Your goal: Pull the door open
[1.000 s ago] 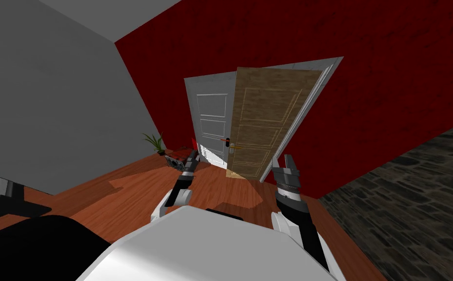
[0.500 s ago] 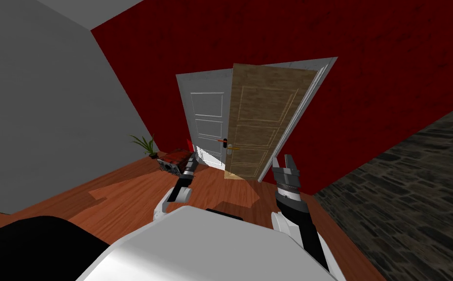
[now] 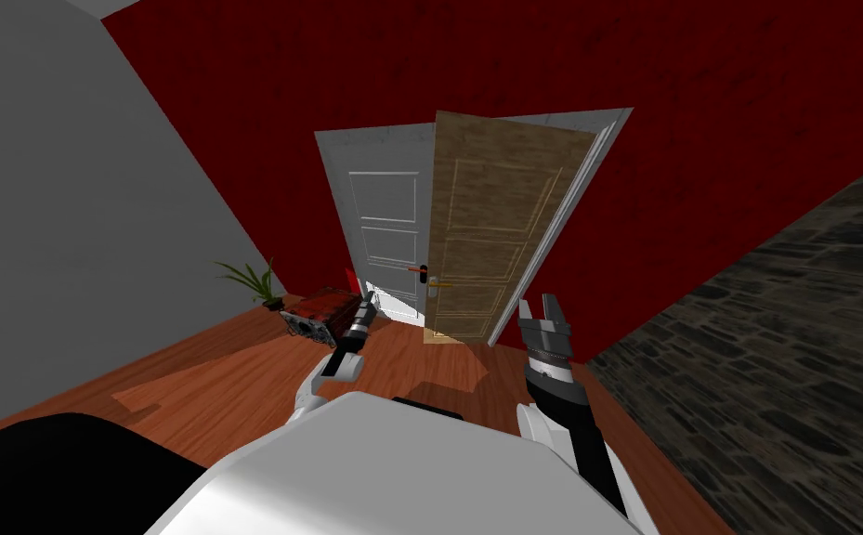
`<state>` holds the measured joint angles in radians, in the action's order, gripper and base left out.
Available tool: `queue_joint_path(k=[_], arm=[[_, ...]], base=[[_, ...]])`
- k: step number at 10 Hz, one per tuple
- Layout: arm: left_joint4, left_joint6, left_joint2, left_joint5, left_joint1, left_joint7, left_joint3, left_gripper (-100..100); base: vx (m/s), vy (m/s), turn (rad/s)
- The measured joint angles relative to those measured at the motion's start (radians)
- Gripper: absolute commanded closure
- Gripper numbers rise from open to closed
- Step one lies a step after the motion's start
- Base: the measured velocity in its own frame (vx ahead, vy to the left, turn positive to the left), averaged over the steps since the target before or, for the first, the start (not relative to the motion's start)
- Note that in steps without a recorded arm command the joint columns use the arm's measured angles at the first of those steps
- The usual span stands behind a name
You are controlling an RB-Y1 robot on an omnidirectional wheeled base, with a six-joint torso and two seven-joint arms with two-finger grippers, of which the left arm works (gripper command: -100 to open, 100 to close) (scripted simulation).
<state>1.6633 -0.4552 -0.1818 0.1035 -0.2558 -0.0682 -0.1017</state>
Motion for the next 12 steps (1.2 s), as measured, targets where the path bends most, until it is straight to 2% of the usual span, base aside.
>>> queue_joint_path(k=[2,4,8,10,12], arm=[[-0.042,0.008,-0.017,0.006,0.015,-0.010,-0.010,-100],[-0.100,0.013,-0.033,0.010,0.042,-0.019,-0.020,-100],[-0.189,0.041,-0.063,0.021,0.094,-0.036,-0.041,-100],[-0.242,0.039,-0.074,0.024,0.113,-0.043,-0.049,-100],[-0.301,0.043,-0.094,0.030,0.143,-0.055,-0.059,-100]], base=[[0.091,0.018,-0.111],[0.105,0.021,-0.154],[0.093,0.027,-0.106],[0.091,0.024,-0.101],[0.113,0.030,-0.142]])
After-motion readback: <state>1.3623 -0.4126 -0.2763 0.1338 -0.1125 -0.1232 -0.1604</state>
